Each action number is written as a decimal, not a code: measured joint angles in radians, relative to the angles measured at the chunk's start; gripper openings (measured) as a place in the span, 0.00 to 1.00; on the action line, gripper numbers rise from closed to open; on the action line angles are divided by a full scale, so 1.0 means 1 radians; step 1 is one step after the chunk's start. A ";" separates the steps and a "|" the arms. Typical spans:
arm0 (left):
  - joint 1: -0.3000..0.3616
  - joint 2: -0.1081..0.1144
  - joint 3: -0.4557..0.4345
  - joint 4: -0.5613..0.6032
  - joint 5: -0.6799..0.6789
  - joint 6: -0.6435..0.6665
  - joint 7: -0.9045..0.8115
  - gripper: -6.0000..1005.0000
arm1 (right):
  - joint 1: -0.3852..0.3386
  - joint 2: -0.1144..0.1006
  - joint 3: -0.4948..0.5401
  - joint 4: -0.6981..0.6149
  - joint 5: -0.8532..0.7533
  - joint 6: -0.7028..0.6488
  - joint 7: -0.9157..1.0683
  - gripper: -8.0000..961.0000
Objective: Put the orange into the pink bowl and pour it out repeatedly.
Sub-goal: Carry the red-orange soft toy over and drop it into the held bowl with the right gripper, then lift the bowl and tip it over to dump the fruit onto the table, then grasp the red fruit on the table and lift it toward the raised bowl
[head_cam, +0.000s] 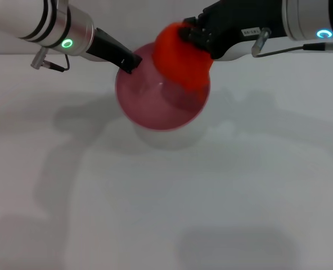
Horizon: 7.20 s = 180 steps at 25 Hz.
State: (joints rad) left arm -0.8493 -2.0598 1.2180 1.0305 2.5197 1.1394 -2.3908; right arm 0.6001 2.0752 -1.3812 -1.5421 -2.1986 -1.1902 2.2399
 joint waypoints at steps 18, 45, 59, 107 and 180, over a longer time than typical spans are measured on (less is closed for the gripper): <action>0.017 0.002 0.013 0.010 -0.001 -0.023 0.010 0.04 | -0.199 0.006 0.118 0.054 0.340 0.135 -0.205 0.54; 0.245 -0.006 0.648 0.161 -0.015 -0.815 0.016 0.04 | -0.446 -0.001 0.410 0.687 1.575 -0.380 -1.298 0.54; 0.331 -0.010 0.999 -0.028 -0.009 -1.594 0.081 0.04 | -0.424 0.002 0.382 0.656 1.582 -0.381 -1.288 0.54; -0.037 0.119 -0.270 -0.029 0.136 0.053 -0.020 0.04 | -0.227 -0.009 0.319 0.221 0.413 -0.244 -0.337 0.54; -0.027 0.061 -0.205 0.022 0.149 0.089 -0.001 0.04 | -0.103 -0.004 0.052 0.250 -0.081 -0.030 0.130 0.05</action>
State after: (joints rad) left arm -0.8761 -1.9991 1.0128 1.0523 2.6691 1.2285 -2.3914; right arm 0.4972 2.0708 -1.3293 -1.2921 -2.2792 -1.2204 2.3703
